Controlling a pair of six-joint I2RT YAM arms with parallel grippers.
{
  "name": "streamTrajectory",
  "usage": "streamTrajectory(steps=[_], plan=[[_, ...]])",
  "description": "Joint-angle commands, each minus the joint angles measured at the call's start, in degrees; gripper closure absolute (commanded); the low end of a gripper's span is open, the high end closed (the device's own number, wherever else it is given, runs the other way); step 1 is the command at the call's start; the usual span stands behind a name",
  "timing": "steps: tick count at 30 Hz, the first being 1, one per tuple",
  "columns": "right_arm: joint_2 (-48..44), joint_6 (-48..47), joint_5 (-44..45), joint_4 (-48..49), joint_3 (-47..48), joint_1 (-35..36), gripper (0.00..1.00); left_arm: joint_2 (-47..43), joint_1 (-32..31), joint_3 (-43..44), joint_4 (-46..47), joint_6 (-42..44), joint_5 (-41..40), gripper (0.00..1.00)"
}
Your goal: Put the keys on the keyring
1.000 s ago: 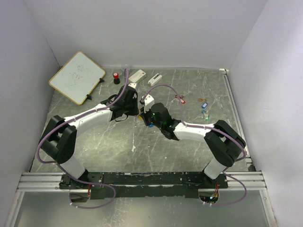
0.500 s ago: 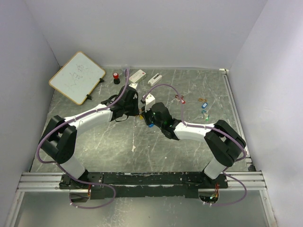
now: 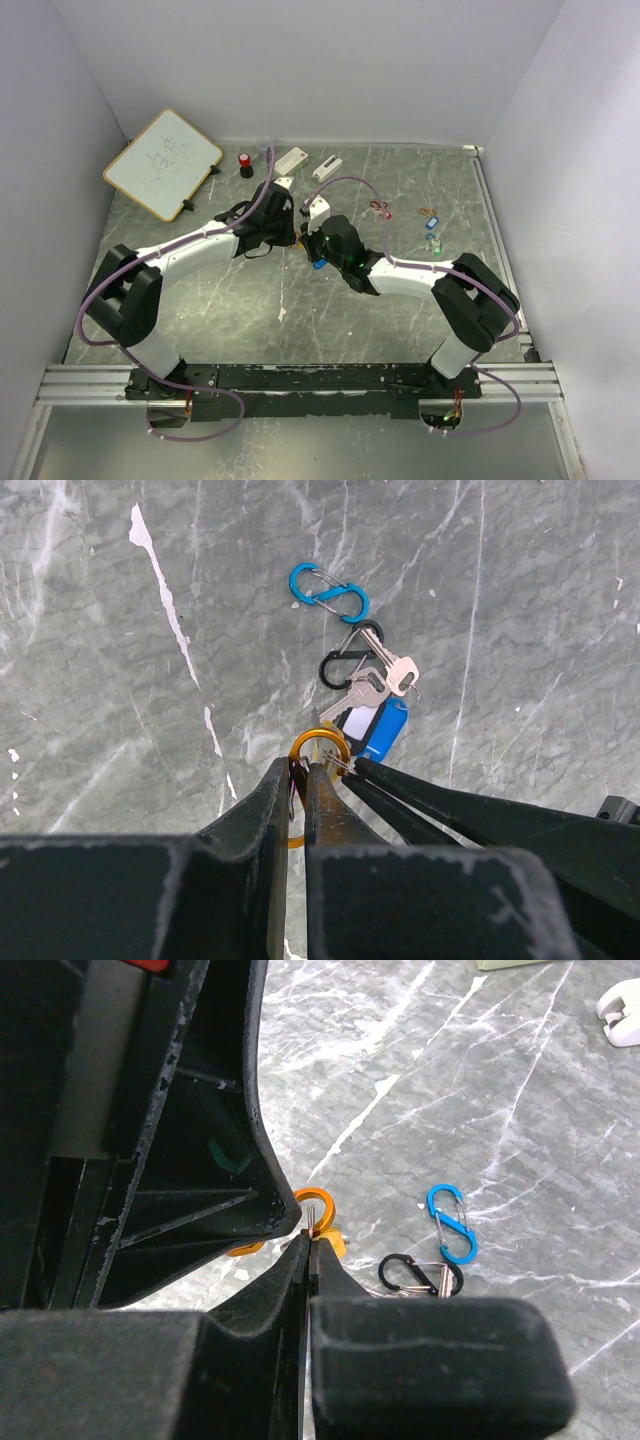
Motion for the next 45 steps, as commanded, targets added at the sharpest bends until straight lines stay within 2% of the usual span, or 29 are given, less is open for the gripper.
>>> streamTrajectory(steps=[1, 43, 44, 45], plan=[[0.2, 0.5, 1.1, 1.4, 0.2, -0.6, 1.00, -2.6, -0.5, 1.2, 0.7, 0.4, 1.3, 0.93], [-2.8, -0.3, 4.9, 2.0, -1.6, -3.1, 1.00, -2.3, -0.7, 1.1, 1.3, 0.7, 3.3, 0.93], [-3.0, -0.3, 5.3, 2.0, -1.6, -3.2, 1.00, -2.1, -0.7, 1.3, 1.0, 0.7, 3.3, 0.92], [-3.2, -0.4, 5.7, 2.0, -1.6, -3.2, 1.00, -2.0, -0.7, 1.6, 0.6, 0.5, 3.2, 0.85]])
